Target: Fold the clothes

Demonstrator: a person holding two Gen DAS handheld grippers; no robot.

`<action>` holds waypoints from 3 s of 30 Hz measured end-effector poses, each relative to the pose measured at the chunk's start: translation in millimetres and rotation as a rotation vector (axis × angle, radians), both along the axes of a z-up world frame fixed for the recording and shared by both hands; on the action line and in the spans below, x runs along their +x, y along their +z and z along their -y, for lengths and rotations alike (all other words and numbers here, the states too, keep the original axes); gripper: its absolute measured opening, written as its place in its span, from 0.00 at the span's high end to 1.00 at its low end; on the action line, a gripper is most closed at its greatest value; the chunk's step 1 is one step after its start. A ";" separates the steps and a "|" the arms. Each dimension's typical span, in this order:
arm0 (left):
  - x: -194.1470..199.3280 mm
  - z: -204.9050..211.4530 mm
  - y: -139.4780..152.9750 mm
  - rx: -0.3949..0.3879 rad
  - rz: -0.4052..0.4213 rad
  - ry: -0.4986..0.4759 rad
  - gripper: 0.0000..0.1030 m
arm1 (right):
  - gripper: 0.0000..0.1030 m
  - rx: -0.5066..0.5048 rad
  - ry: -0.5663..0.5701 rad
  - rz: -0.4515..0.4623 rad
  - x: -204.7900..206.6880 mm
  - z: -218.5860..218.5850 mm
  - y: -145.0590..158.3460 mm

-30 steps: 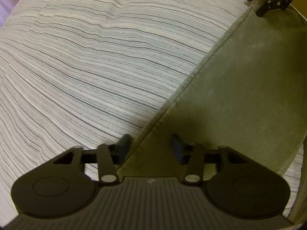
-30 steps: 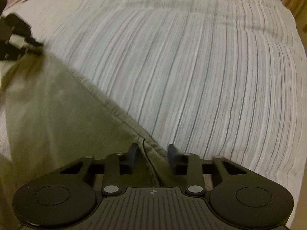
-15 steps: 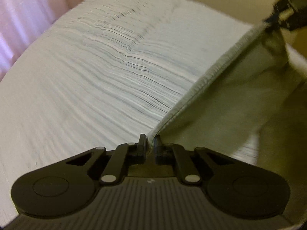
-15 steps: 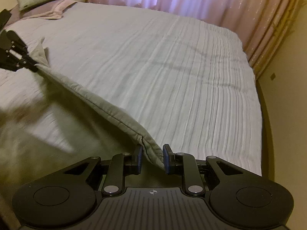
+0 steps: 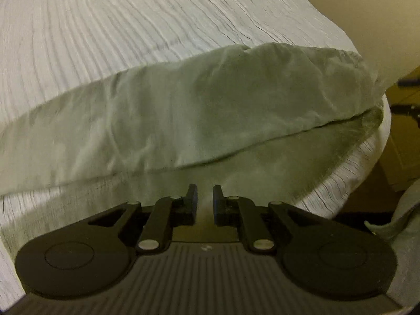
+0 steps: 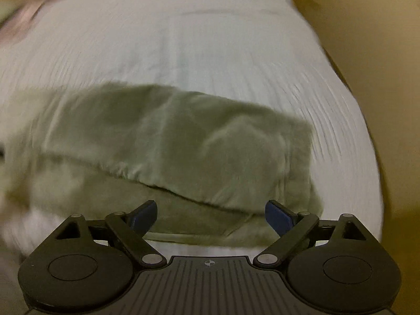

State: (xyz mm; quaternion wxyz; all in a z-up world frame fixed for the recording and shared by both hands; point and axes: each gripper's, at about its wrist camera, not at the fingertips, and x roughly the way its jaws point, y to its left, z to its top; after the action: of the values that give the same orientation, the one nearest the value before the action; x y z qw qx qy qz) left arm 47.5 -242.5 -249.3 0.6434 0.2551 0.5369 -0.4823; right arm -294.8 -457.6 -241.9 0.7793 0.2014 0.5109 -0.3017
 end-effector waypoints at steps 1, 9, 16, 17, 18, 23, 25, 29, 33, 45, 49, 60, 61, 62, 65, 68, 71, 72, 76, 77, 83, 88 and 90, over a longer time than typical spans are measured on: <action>2.0 -5.1 2.0 -0.007 0.007 0.030 0.91 | 0.11 0.029 -0.088 0.046 -7.6 2.3 0.9; 29.9 -44.4 10.5 -0.054 0.077 0.342 0.79 | 0.11 0.210 -0.590 0.405 -65.1 20.9 10.3; 33.2 -75.8 18.9 -0.062 0.068 0.499 0.79 | 0.42 0.227 -0.735 0.581 -92.6 31.4 6.3; 32.5 -78.9 19.7 -0.063 0.064 0.515 0.79 | 0.42 0.244 -0.768 0.606 -96.8 36.5 2.2; 31.7 -81.8 20.3 -0.063 0.061 0.531 0.79 | 0.42 0.254 -0.795 0.634 -100.2 41.5 -2.5; 27.9 -91.5 15.0 -0.048 0.057 0.608 0.79 | 0.42 0.267 -0.868 0.685 -111.6 69.2 -26.8; 26.2 -91.9 11.5 -0.044 0.069 0.621 0.76 | 0.43 0.262 -0.875 0.676 -116.5 78.7 -37.4; 33.1 -91.4 3.2 -0.054 0.107 0.701 0.73 | 0.43 0.289 -0.902 0.673 -129.1 94.0 -67.9; 45.5 -96.9 -13.6 -0.110 0.057 0.847 0.71 | 0.42 0.309 -0.885 0.699 -135.2 100.8 -95.8; 94.3 -124.1 -92.7 -0.356 -0.160 1.331 0.70 | 0.43 0.316 -0.815 0.796 -138.3 114.6 -126.6; 112.8 -124.7 -109.4 -0.366 -0.152 1.392 0.70 | 0.43 0.325 -0.804 0.808 -142.7 113.9 -126.8; 113.6 -106.0 -67.0 -0.395 0.108 1.200 0.97 | 0.78 0.282 -0.716 0.836 -152.6 130.0 -80.2; 106.3 -107.2 -51.5 -0.421 0.152 1.159 0.97 | 0.78 0.272 -0.705 0.868 -158.6 131.3 -71.5; 95.8 -111.5 -35.3 -0.454 0.186 1.128 0.97 | 0.78 0.269 -0.701 0.888 -165.8 132.5 -65.6; 52.6 -135.5 -0.4 -0.507 0.291 1.047 0.96 | 0.78 0.272 -0.692 0.833 -180.0 130.6 -70.1; 17.9 -152.6 -21.8 -0.365 0.289 1.035 0.96 | 0.78 0.310 -0.744 0.695 -185.4 124.6 -99.4; -0.2 -165.1 -72.4 -0.207 0.197 1.123 0.95 | 0.78 0.310 -0.755 0.686 -188.2 117.2 -107.3; -2.7 -164.9 -77.5 -0.204 0.199 1.139 0.95 | 0.78 0.304 -0.741 0.687 -188.1 116.2 -104.0; -4.2 -164.0 -72.6 -0.238 0.230 1.165 0.97 | 0.78 0.298 -0.700 0.738 -195.2 112.5 -87.1; -2.8 -167.3 -67.0 -0.254 0.224 1.172 0.97 | 0.78 0.300 -0.698 0.755 -195.3 112.9 -84.9; -9.3 -173.7 -44.6 -0.296 0.289 1.117 0.96 | 0.78 0.352 -0.764 0.672 -196.6 114.4 -102.3; -17.5 -181.5 -60.1 -0.269 0.263 1.143 0.96 | 0.78 0.336 -0.755 0.650 -195.1 111.9 -102.9; -16.6 -186.6 -67.1 -0.268 0.224 1.168 0.94 | 0.78 0.336 -0.758 0.644 -193.8 114.3 -102.7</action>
State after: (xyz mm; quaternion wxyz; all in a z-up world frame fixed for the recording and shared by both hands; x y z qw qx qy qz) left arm 30.9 -56.0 -316.4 0.8806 -0.1156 0.4520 -0.0831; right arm -488.6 -572.0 -344.6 0.6900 0.5768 0.1780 -0.3993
